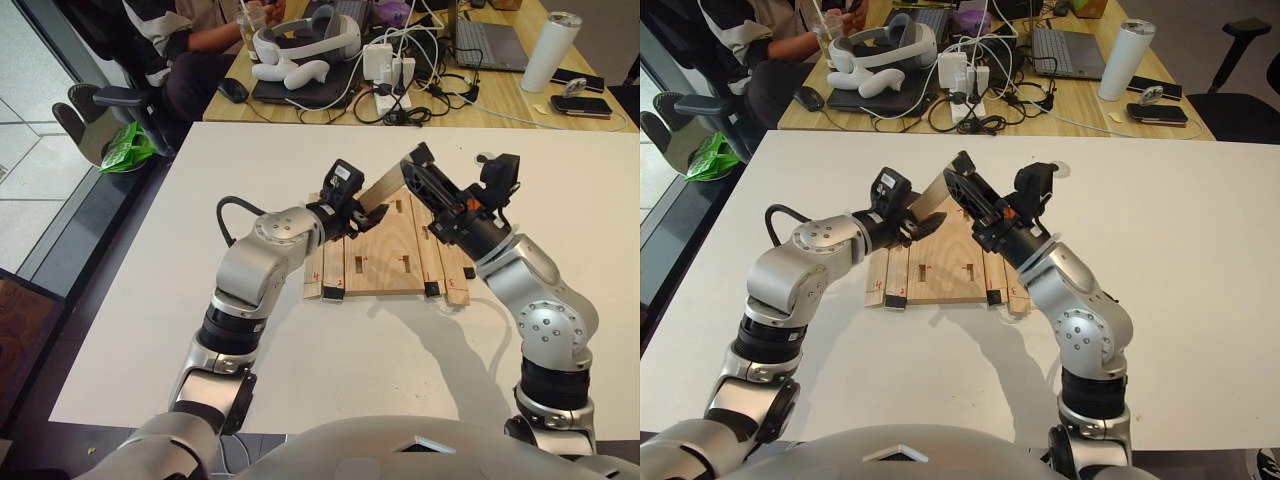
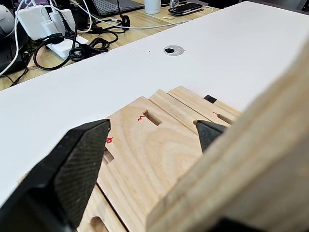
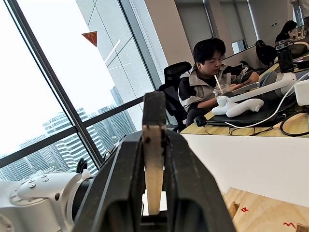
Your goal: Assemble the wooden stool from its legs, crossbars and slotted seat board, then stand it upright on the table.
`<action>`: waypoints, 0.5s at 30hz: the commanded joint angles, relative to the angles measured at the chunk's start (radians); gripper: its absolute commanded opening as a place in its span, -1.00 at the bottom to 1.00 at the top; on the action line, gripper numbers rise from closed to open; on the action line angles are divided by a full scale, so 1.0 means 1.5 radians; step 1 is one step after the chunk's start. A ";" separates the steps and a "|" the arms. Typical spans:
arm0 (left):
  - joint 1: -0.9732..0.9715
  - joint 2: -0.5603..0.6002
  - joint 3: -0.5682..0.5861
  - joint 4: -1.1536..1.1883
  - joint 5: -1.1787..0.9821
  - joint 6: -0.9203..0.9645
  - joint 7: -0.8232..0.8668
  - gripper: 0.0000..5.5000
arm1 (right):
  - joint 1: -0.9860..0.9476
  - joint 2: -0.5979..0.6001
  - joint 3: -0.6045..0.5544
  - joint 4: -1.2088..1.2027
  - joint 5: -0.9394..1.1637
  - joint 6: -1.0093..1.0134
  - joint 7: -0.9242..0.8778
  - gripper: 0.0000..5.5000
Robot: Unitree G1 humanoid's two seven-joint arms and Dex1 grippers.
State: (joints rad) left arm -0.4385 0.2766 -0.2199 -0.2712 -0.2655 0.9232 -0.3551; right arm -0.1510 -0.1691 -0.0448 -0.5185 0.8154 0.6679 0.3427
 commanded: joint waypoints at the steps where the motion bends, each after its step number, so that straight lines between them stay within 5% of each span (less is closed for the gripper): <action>1: -0.010 0.013 0.012 0.002 0.007 0.001 -0.006 0.20 | 0.013 -0.025 -0.021 -0.014 0.001 0.009 -0.014 -0.86; 8: 0.063 -0.017 -0.071 -0.078 -0.041 0.064 -0.037 0.20 | -0.053 0.113 0.021 0.053 -0.153 -0.139 -0.165 -0.86; 10: 0.117 -0.022 -0.081 -0.083 -0.049 0.065 -0.033 0.20 | -0.080 0.113 0.057 0.096 -0.287 -0.194 -0.231 -0.86; 15: 0.189 -0.044 0.077 -0.037 -0.082 0.054 0.008 0.20 | -0.006 0.044 0.164 0.088 -0.527 -0.125 -0.315 -0.86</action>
State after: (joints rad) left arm -0.1668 0.2282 -0.2188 -0.3626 -0.3634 1.0064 -0.3745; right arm -0.2378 -0.0735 0.1574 -0.3500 0.1006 0.4095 -0.1080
